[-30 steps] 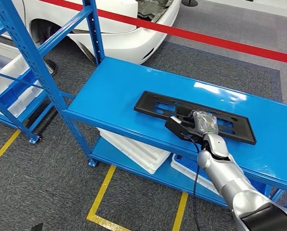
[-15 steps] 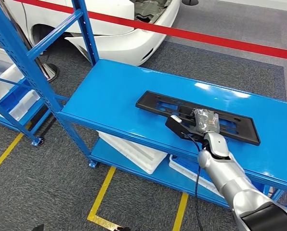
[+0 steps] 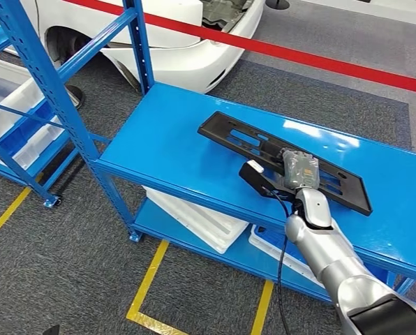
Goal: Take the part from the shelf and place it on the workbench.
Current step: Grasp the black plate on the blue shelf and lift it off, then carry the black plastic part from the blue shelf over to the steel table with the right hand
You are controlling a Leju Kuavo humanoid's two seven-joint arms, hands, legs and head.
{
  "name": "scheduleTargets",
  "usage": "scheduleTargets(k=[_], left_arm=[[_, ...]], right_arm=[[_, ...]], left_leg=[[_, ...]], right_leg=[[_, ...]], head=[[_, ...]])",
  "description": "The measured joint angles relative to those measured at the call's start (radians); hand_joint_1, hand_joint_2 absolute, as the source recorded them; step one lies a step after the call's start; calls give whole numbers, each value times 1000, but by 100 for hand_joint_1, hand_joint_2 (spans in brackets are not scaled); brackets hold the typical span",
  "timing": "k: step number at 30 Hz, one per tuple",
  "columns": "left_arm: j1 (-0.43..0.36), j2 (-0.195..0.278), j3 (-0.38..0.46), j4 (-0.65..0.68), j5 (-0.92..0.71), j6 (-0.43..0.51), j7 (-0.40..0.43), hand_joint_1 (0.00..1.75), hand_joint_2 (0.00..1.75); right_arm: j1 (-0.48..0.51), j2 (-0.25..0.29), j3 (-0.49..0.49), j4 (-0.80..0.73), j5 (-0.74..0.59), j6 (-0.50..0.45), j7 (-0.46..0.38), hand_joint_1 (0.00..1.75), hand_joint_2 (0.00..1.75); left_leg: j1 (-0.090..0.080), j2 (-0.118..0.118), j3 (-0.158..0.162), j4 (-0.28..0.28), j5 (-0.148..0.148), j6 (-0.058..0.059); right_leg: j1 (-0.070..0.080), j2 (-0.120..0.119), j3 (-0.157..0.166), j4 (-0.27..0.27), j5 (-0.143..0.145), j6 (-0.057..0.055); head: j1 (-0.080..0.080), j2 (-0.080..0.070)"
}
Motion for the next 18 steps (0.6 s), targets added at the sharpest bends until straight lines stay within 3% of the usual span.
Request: scheduleTargets(k=[1, 3, 4, 5, 8, 10, 13, 14, 15, 16, 18], left_arm=[[0, -1, 0, 0, 0, 5, 0, 0, 0], [0, -5, 1, 0, 1, 12, 0, 0, 0], [-2, -6, 1, 0, 1, 14, 0, 0, 0], [-3, -7, 1, 0, 1, 16, 0, 0, 0], [-4, -11, 3, 0, 1, 18, -1, 0, 0], [-4, -13, 6, 0, 1, 20, -7, 0, 0], [-4, -14, 9, 0, 1, 34, -35, 0, 0], [-4, -14, 9, 0, 0, 45, -49, 0, 0], [-3, -15, 9, 0, -3, 61, -67, 0, 0], [-2, -15, 8, 0, -10, 79, -87, 0, 0], [0, -16, 2, 0, -32, 117, -124, 0, 0]], right_arm=[[-1, -2, -3, -18, -2, -2, -2, 175, 175], [-12, -7, -12, -64, -7, -3, -6, 175, 175], [-19, -10, -16, -86, -9, -2, -8, 175, 175], [-26, -12, -18, -104, -11, -1, -9, 175, 175], [-29, -19, -23, -150, -19, 2, -12, 175, 175], [-27, -22, -31, -182, -46, -2, -26, 175, 175], [-10, -37, -49, -265, -136, 10, -72, 175, 175], [3, -48, -56, -304, -179, 26, -91, 175, 175], [20, -63, -64, -353, -235, 51, -115, 175, 175], [41, -81, -75, -406, -302, 85, -145, 175, 175], [86, -121, -99, -522, -468, 183, -222, 175, 175]], left_leg=[[0, 0, 1, 0, -1, 0], [-2, -1, 4, 0, -3, -3], [-3, -2, 4, 0, -4, -6], [-5, -2, 3, 0, -5, -9], [-5, -2, 1, -3, -6, -24], [-6, -1, -11, 27, -31, -32], [-6, -1, -89, 204, -119, -38], [-6, -1, -114, 256, -135, -39], [-6, 0, -124, 275, -131, -39], [-6, 0, -116, 255, -109, -38], [-6, 0, -62, 131, -37, -33]], right_leg=[[0, 0, 13, -35, 29, -2], [1, 1, 71, -168, 103, -9], [3, 2, 95, -225, 126, -13], [4, 2, 110, -259, 134, -17], [4, 2, 117, -280, 127, -31], [-1, 1, 121, -290, 131, -41], [-2, 0, 123, -293, 133, -47], [-1, 0, 124, -293, 132, -48], [-1, -1, 125, -293, 131, -48], [0, -1, 127, -292, 130, -47], [-1, -1, 130, -290, 125, -42]], head=[[0, 0], [0, 0], [-1, 0], [-1, 0], [-1, 0], [-2, 0], [-3, 0], [-3, 0], [-3, 0], [-3, 0], [-3, 0]])
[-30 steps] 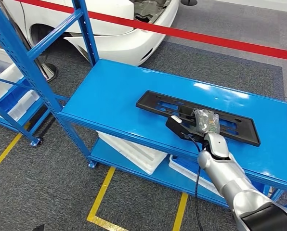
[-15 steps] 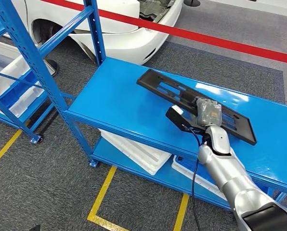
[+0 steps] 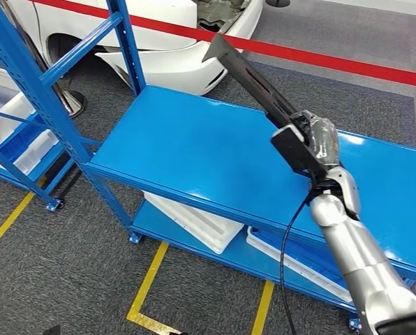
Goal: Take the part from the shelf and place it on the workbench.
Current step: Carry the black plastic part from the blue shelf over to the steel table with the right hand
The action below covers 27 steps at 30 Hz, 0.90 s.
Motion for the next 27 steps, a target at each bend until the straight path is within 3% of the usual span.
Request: scheduleTargets(k=[2, 6, 8, 10, 12, 13, 16, 17, 18, 22, 24, 26, 27], left_arm=[[0, 0, -10, 0, -21, 25, -19, 0, 0], [4, 0, -30, 0, -44, 30, -14, 0, 0], [4, 0, -37, 0, -45, 12, -12, 0, 87], [2, 0, -41, 0, -43, -5, -14, 0, 175], [2, 0, -45, 0, -40, -19, -19, 0, 175], [2, 0, -46, 0, -39, -24, -22, 0, 175], [0, 0, -49, 0, -38, -40, -25, 0, 175], [-1, 0, -49, 0, -37, -46, -25, 0, 175], [-2, 0, -49, 0, -37, -53, -25, 0, 175], [-3, 0, -52, 0, -39, -74, -19, 0, 175], [-3, 0, -53, 0, -37, -74, -13, 0, 175], [-3, 0, -53, 0, -34, -73, -3, 0, 175], [-3, 0, -53, 0, -34, -72, 4, 0, 175]], right_arm=[[38, -40, -21, -103, -150, 104, -74, 175, 175], [115, -110, -47, -264, -376, 322, -186, 175, 175], [148, -136, -54, -324, -458, 413, -231, 175, 175], [177, -153, -61, -370, -506, 475, -262, 175, 175], [212, -166, -66, -408, -541, 538, -287, 175, 175], [230, -171, -67, -426, -554, 571, -300, 175, 175], [268, -177, -70, -485, -585, 656, -337, 175, 175], [277, -178, -71, -502, -593, 676, -348, 175, 175], [286, -178, -71, -517, -600, 695, -358, 175, 175], [336, -173, -71, -571, -631, 783, -389, 175, 175], [354, -160, -69, -586, -643, 820, -392, 175, 175], [372, -142, -67, -585, -660, 846, -382, 175, 175], [381, -132, -65, -581, -672, 856, -374, 175, 175]], left_leg=[[-1, -1, 46, -102, 36, 6], [-2, -3, 58, -128, 32, 22], [1, -3, 61, -132, 34, 32], [2, -3, 62, -132, 33, 38], [2, -3, 64, -132, 32, 40], [1, -4, 65, -132, 31, 40], [-1, -4, 67, -131, 29, 36], [-3, -4, 67, -131, 28, 33], [-3, -5, 65, -131, 27, 30], [-2, -4, 62, -123, 15, 9], [-2, -3, 30, -45, -36, 3], [-2, -3, -28, 82, -93, -1], [-3, -3, -46, 122, -103, -2]], right_leg=[[4, 1, -3, 7, -4, 8], [5, 2, -8, 14, -11, 24], [3, 2, -29, 69, -51, 33], [1, 1, -83, 195, -114, 41], [0, 1, -128, 289, -140, 44], [0, 1, -128, 285, -125, 44], [2, 1, -46, 103, -24, 34], [4, 2, -22, 48, -6, 29], [6, 2, -9, 19, -2, 25], [4, 1, -1, -1, -3, 9], [0, -1, 2, -5, 0, 0], [1, -2, 3, -5, -1, -3], [1, -2, 3, -5, -1, -4]], head=[[0, 0], [2, 0], [4, 0], [5, 0], [5, 0], [5, 0], [4, 0], [4, 0], [4, 0], [3, 0], [2, 0], [2, 0], [2, 0]])
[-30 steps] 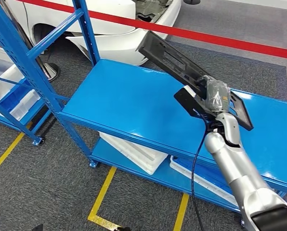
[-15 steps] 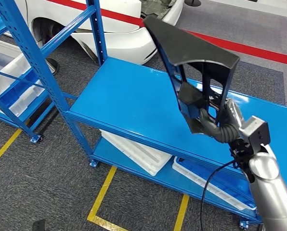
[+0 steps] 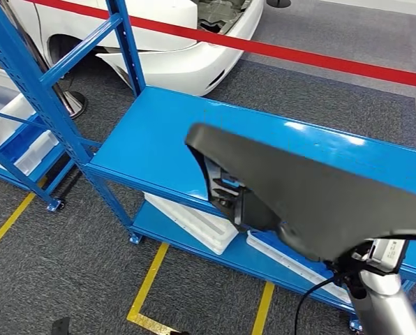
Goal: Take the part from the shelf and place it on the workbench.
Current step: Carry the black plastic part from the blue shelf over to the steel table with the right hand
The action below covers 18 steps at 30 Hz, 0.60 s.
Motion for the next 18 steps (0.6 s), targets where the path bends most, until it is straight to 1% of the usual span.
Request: scheduleTargets(k=[1, 2, 3, 4, 5, 6, 7, 9, 10, 11, 12, 14, 15, 16, 17, 18], left_arm=[[0, 0, 0, 0, 0, -1, 8, 0, 175], [0, 0, 0, 0, -2, -2, 15, 0, 175], [-2, 0, 0, 0, -3, -5, 23, 0, 175], [-3, 0, 0, 0, -5, -8, 30, 0, 175], [-6, 0, 0, 0, -7, -11, 38, 0, 175], [-7, 0, 0, 0, -7, -15, 47, 0, 175], [-7, 0, 0, 0, -6, -21, 58, 0, 175], [-7, 0, 0, 0, 3, -36, 83, 0, 175], [-7, -1, 0, 0, 9, -46, 97, 0, 175], [-9, -1, 1, 0, 14, -55, 112, 0, 175], [-10, -1, 2, 0, 18, -64, 127, 0, 175], [-10, -2, 2, 0, 16, -71, 151, 0, 175], [-10, -2, 2, 0, 14, -71, 160, 0, 175], [-9, -2, 2, 0, 10, -69, 167, 0, 175], [-9, -3, 2, 0, 8, -67, 172, 0, 175], [-9, -3, 2, 0, 7, -65, 174, 0, 175]], right_arm=[[7, 11, 2, 9, -14, 8, 9, 175, 175], [13, 22, 4, 20, -27, 15, 18, 175, 175], [17, 34, 7, 33, -40, 22, 24, 175, 175], [19, 45, 10, 48, -52, 28, 29, 175, 175], [21, 55, 13, 63, -64, 36, 35, 175, 175], [22, 66, 18, 80, -76, 43, 43, 175, 175], [23, 77, 22, 98, -89, 49, 52, 175, 175], [26, 101, 33, 138, -109, 57, 70, 175, 175], [26, 112, 39, 158, -117, 60, 76, 175, 175], [24, 123, 45, 180, -123, 64, 80, 175, 175], [23, 133, 52, 203, -129, 70, 82, 175, 175], [21, 151, 68, 250, -138, 83, 81, 175, 175], [22, 159, 76, 270, -141, 87, 81, 175, 175], [22, 166, 84, 288, -143, 90, 80, 175, 175], [22, 173, 91, 302, -145, 91, 80, 175, 175], [21, 179, 96, 313, -146, 92, 79, 175, 175]], left_leg=[[0, 0, -2, 5, 9, 0], [0, 0, 15, -29, 36, 1], [0, 0, 47, -93, 71, 3], [-1, 0, 80, -160, 99, 5], [-1, 0, 106, -214, 119, 8], [-2, 0, 120, -246, 126, 10], [-4, 0, 125, -257, 125, 14], [-4, 0, 125, -262, 128, 23], [-2, 0, 126, -264, 131, 29], [0, 1, 126, -265, 133, 34], [2, 1, 127, -267, 134, 38], [2, 1, 126, -266, 134, 41], [2, 1, 126, -266, 134, 41], [2, 1, 127, -266, 134, 41], [2, 0, 127, -266, 134, 40], [2, -1, 128, -266, 133, 40]], right_leg=[[0, 0, 1, 0, 0, 0], [0, 1, 2, 0, -1, 0], [0, 2, 4, 1, -1, 2], [2, 2, 5, 2, -3, 4], [4, 3, 4, 5, -4, 7], [6, 4, 3, 6, -4, 11], [7, 4, 1, 7, -3, 15], [6, 4, 1, 7, -4, 23], [5, 4, -2, 15, -12, 27], [4, 4, -11, 39, -31, 32], [2, 3, -31, 87, -61, 37], [-1, 2, -88, 223, -125, 44], [-1, 2, -112, 275, -141, 46], [-1, 2, -119, 292, -137, 46], [-1, 2, -107, 265, -113, 44], [-1, 2, -78, 204, -77, 40]], head=[[0, 0], [0, 0], [0, 0], [0, 0], [0, 0], [1, 0], [1, 0], [1, 0], [2, 0], [3, 0], [4, 0], [5, 0], [5, 0], [5, 0], [5, 0], [5, 0]])
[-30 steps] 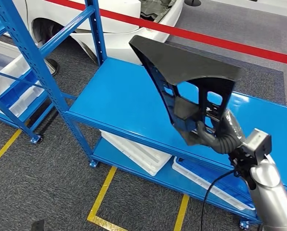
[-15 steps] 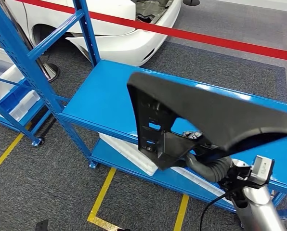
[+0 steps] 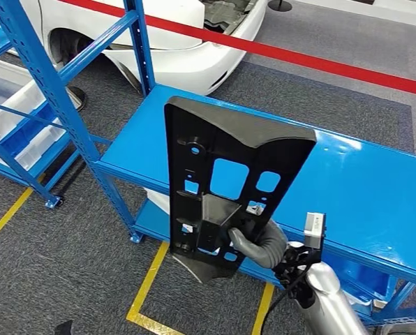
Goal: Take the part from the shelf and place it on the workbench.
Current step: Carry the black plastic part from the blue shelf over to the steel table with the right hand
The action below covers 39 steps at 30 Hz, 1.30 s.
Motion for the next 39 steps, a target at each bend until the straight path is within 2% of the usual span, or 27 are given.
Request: scheduleTargets(k=[2, 3, 6, 8, 9, 11, 12, 13, 14, 15, 17, 18, 19, 22, 23, 24, 27, 28, 29, 30, 32, 33, 34, 35, 37, 38, 39], left_arm=[[0, 0, -1, 0, -9, 3, 2, 0, 175], [0, 0, -2, 0, -20, 6, 4, 0, 175], [2, -2, -13, 0, -51, 18, 21, 0, 175], [1, -2, -19, 0, -61, 20, 29, 0, 175], [1, -3, -23, 0, -67, 19, 35, 0, 175], [3, -3, -34, 0, -85, 11, 55, 0, 175], [5, -3, -40, 0, -94, 5, 67, 0, 175], [6, -3, -46, 0, -102, -1, 77, 0, 175], [7, -3, -52, 0, -106, -5, 84, 0, 175], [7, -3, -56, 0, -109, -8, 89, 0, 175], [4, -3, -63, 0, -108, -12, 92, 0, 175], [4, -4, -65, 0, -106, -13, 93, 0, 175], [3, -4, -67, 0, -104, -14, 94, 0, 175], [5, -4, -68, 0, -100, -16, 99, 0, 175], [5, -4, -68, 0, -97, -18, 101, 0, 175], [4, -4, -68, 0, -94, -20, 103, 0, 175], [3, -4, -68, 0, -84, -26, 111, 0, 175], [3, -5, -68, 0, -83, -26, 113, 0, 175], [4, -5, -68, 0, -83, -26, 114, 0, 175], [4, -5, -68, 0, -83, -26, 115, 0, 175], [3, -5, -68, 0, -83, -25, 115, 0, 175], [3, -6, -68, 0, -84, -25, 115, 0, 175], [3, -7, -68, 0, -84, -24, 115, 0, 175], [3, -9, -68, 0, -84, -24, 115, 0, 175], [3, -10, -68, 0, -84, -24, 115, 0, 175], [4, -10, -68, 0, -84, -23, 115, 0, 175], [4, -11, -68, 0, -84, -23, 115, 0, 175]], right_arm=[[-3, 12, 9, 15, -4, 3, -2, 175, 175], [-3, 18, 12, 20, -5, 4, -4, 175, 175], [-1, 38, 27, 34, -6, 6, -6, 175, 175], [0, 51, 35, 40, -5, 6, -6, 175, 175], [0, 58, 38, 43, -4, 6, -8, 175, 175], [0, 66, 46, 51, -2, 8, -15, 175, 175], [1, 69, 50, 56, 0, 9, -19, 175, 175], [1, 72, 54, 61, 3, 10, -22, 175, 175], [1, 76, 57, 66, 7, 11, -25, 175, 175], [0, 80, 61, 71, 12, 11, -29, 175, 175], [-1, 88, 67, 79, 18, 11, -36, 175, 175], [-2, 90, 71, 82, 20, 11, -38, 175, 175], [-3, 93, 74, 86, 23, 11, -40, 175, 175], [-6, 95, 81, 93, 29, 11, -52, 175, 175], [-8, 95, 82, 93, 30, 11, -55, 175, 175], [-10, 95, 83, 93, 30, 11, -57, 175, 175], [-14, 95, 84, 93, 31, 11, -58, 175, 175], [-14, 95, 85, 93, 31, 11, -58, 175, 175], [-15, 95, 85, 93, 32, 11, -58, 175, 175], [-16, 95, 86, 93, 33, 11, -58, 175, 175], [-24, 95, 88, 93, 35, 11, -58, 175, 175], [-28, 96, 88, 93, 36, 11, -59, 175, 175], [-32, 96, 89, 93, 37, 12, -59, 175, 175], [-34, 97, 90, 93, 39, 12, -59, 175, 175], [-34, 98, 91, 93, 40, 13, -60, 175, 175], [-34, 99, 91, 93, 41, 14, -60, 175, 175], [-35, 100, 92, 93, 42, 14, -60, 175, 175]], left_leg=[[-2, -2, -1, 0, -1, -4], [-2, -2, -3, 1, -1, -7], [-2, -1, -5, -1, -2, -23], [-1, 0, -13, 23, -24, -33], [-1, 1, -30, 63, -50, -36], [-1, 1, -86, 191, -112, -41], [0, 1, -111, 247, -131, -43], [0, 1, -124, 275, -133, -44], [1, 1, -119, 262, -116, -45], [2, 1, -98, 216, -86, -45], [5, 1, -36, 82, -26, -45], [5, 1, -16, 38, -11, -42], [4, 0, -6, 15, -6, -39], [0, 0, -8, 12, 0, -21], [1, 1, -9, 11, 4, -15], [3, 2, -10, 9, 7, -9], [1, 5, -19, 9, 14, 2], [-1, 6, -23, 9, 17, 4], [-3, 6, -26, 9, 20, 6], [-5, 6, -29, 9, 23, 6], [-8, 5, -33, 9, 29, 6], [-9, 5, -35, 9, 33, 3], [-8, 5, -37, 9, 38, -2], [-6, 5, -39, 8, 44, -9], [-2, 5, -42, 5, 51, -23], [-1, 5, -44, 8, 43, -28], [0, 5, -50, 25, 19, -32]], right_leg=[[3, 0, 63, -137, 58, -11], [5, 1, 80, -177, 69, -17], [8, 3, 87, -201, 69, -28], [3, 2, 91, -210, 73, -38], [1, 0, 93, -214, 75, -43], [2, -2, 93, -213, 75, -46], [3, -2, 93, -212, 75, -47], [3, -2, 93, -211, 74, -47], [3, -1, 93, -210, 74, -46], [3, -1, 93, -208, 72, -45], [5, 1, 92, -201, 68, -38], [7, 2, 89, -197, 67, -34], [9, 3, 87, -194, 67, -29], [7, 3, 83, -190, 67, -15], [5, 2, 80, -177, 51, -10], [4, 1, 70, -146, 23, -5], [1, 0, 14, 33, -89, 6], [1, 0, 6, 74, -104, 6], [1, 0, 14, 79, -99, 4], [2, 0, 41, 46, -78, 0], [6, 0, 126, -92, -23, -15], [10, 1, 163, -157, -7, -23], [14, 1, 186, -202, 1, -29], [17, 2, 196, -224, 3, -33], [19, 2, 195, -235, 15, -39], [17, -1, 192, -240, 25, -44], [15, -3, 188, -246, 35, -49]], head=[[0, 0], [0, 0], [-1, 0], [-2, 0], [-3, 0], [-3, 0], [-3, 0], [-3, 0], [-3, 0], [-3, 0], [-3, 0], [-3, 0], [-3, 0], [-2, 0], [-1, 0], [-1, 0], [1, 0], [1, 0], [1, 0], [1, 0], [0, 0], [0, 0], [0, 0], [-1, 0], [0, 0], [0, 0], [-1, 0]])
